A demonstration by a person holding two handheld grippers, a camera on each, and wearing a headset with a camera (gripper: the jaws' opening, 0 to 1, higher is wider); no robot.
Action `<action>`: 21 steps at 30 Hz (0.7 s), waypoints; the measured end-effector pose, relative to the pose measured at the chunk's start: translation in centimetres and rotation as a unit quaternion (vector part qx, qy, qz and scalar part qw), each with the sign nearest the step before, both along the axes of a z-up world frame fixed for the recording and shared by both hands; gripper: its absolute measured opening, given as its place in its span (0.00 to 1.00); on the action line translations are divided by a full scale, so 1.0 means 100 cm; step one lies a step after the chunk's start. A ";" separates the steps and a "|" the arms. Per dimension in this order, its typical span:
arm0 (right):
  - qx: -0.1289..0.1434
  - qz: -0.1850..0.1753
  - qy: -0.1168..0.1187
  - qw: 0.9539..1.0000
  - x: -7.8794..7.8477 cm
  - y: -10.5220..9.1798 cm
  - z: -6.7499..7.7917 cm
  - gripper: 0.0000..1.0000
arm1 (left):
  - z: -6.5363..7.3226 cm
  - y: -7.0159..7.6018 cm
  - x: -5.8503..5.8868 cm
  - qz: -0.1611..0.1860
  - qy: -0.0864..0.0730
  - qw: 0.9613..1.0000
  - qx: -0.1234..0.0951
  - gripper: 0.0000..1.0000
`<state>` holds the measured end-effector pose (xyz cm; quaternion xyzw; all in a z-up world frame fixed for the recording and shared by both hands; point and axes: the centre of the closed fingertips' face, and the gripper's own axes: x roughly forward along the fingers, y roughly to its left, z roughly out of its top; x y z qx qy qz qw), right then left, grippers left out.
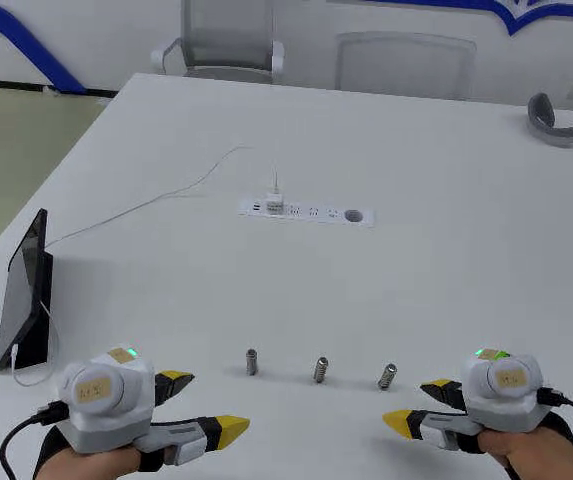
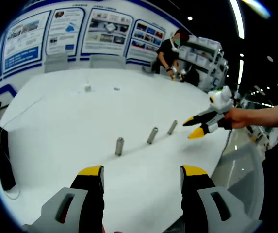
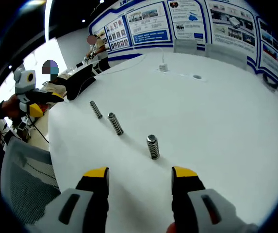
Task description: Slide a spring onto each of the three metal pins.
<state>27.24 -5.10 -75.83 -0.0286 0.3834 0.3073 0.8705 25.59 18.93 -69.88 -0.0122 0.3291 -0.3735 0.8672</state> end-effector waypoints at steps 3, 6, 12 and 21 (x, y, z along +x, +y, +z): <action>0.006 -0.004 -0.007 1.000 0.000 0.002 0.005 0.55 | 0.001 0.001 0.000 0.002 -0.002 1.000 -0.001 0.65; 0.015 -0.007 -0.017 1.000 -0.001 0.006 0.013 0.58 | 0.001 0.001 0.000 0.003 -0.002 1.000 -0.001 0.65; 0.022 -0.012 -0.029 0.999 -0.004 0.009 0.020 0.62 | 0.002 0.003 0.000 0.002 -0.005 1.000 0.002 0.66; 0.029 -0.006 -0.033 0.999 -0.021 0.016 0.025 0.69 | 0.002 0.006 0.003 0.007 -0.008 1.000 0.002 0.68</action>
